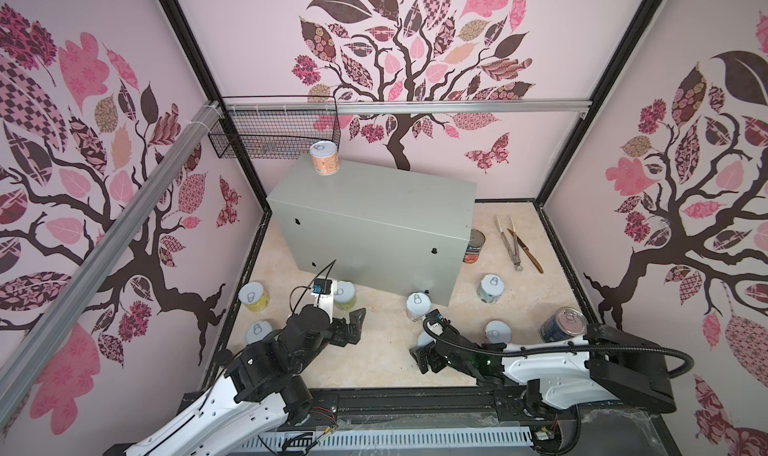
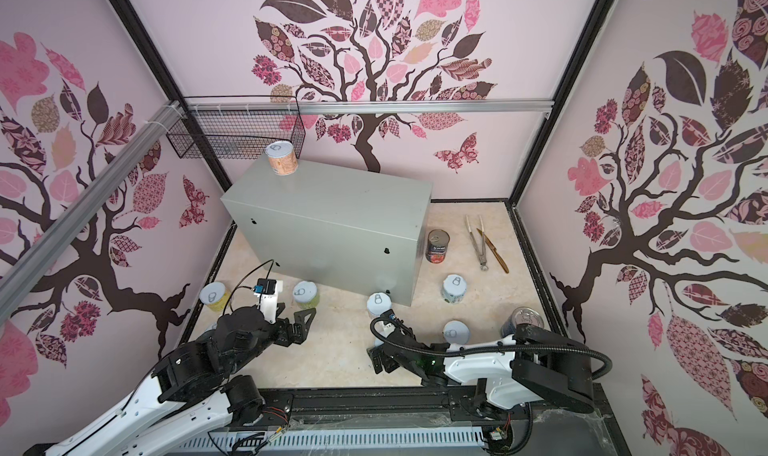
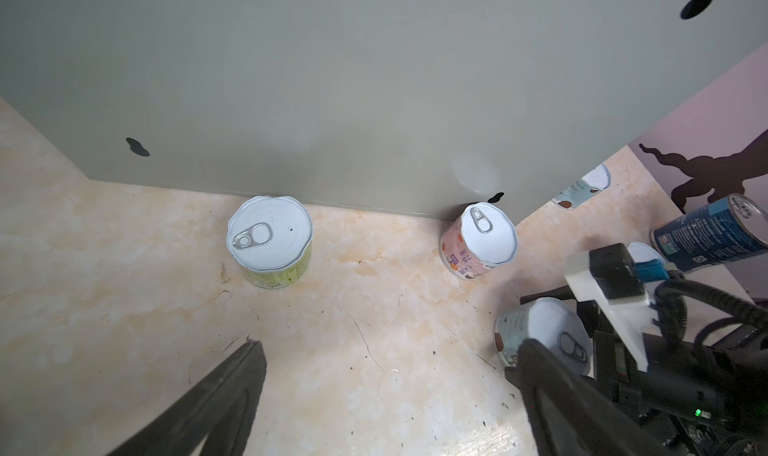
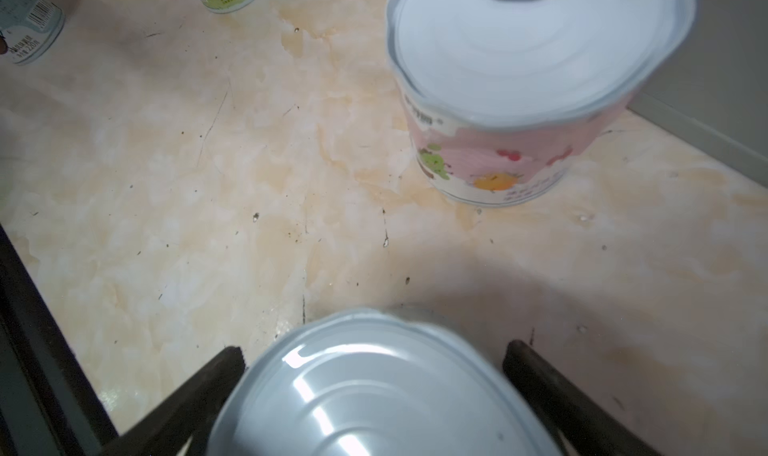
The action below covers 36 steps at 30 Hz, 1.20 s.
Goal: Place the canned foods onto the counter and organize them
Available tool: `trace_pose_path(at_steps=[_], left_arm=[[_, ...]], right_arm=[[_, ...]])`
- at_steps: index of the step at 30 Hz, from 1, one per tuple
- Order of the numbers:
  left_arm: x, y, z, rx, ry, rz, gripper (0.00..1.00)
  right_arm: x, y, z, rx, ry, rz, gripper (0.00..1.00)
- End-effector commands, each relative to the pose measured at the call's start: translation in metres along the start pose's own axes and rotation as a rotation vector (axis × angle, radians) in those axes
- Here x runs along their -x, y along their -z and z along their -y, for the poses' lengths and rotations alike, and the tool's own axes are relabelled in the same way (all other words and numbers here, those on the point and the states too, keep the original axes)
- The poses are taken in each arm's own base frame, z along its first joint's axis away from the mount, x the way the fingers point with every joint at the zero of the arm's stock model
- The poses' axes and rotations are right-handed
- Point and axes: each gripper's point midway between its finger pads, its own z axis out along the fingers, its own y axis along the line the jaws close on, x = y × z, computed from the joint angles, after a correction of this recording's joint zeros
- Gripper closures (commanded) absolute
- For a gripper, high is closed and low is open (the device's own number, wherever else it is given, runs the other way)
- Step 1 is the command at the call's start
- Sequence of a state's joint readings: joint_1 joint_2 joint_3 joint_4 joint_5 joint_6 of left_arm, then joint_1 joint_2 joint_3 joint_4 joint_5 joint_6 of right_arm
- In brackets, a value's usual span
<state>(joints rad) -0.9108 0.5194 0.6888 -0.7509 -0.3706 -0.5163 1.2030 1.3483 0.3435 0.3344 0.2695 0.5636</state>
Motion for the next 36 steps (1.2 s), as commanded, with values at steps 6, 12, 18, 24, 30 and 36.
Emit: trace_pose_path(at_steps=[6, 12, 18, 24, 30, 36], left_arm=[[0.006, 0.003, 0.008, -0.036, -0.015, 0.005, 0.02], [0.003, 0.0, 0.012, -0.053, -0.025, -0.007, 0.02], [0.004, 0.004, 0.005, -0.028, -0.011, 0.012, 0.02], [0.008, 0.006, 0.002, -0.014, 0.008, 0.036, 0.02], [0.024, 0.017, -0.001, -0.004, 0.015, 0.087, 0.02], [0.039, 0.039, -0.008, 0.023, -0.009, 0.103, 0.02]], right_arm=[[0.002, -0.008, -0.001, -0.016, -0.025, 0.031, 0.0], [0.002, -0.013, 0.0, -0.051, 0.039, 0.054, 0.01], [-0.003, -0.007, 0.002, -0.05, 0.069, 0.07, 0.12], [-0.004, 0.004, 0.002, -0.024, 0.119, 0.064, 0.32], [0.013, 0.023, -0.009, -0.002, 0.153, 0.055, 0.42], [0.05, 0.055, -0.027, 0.039, 0.117, 0.095, 0.5]])
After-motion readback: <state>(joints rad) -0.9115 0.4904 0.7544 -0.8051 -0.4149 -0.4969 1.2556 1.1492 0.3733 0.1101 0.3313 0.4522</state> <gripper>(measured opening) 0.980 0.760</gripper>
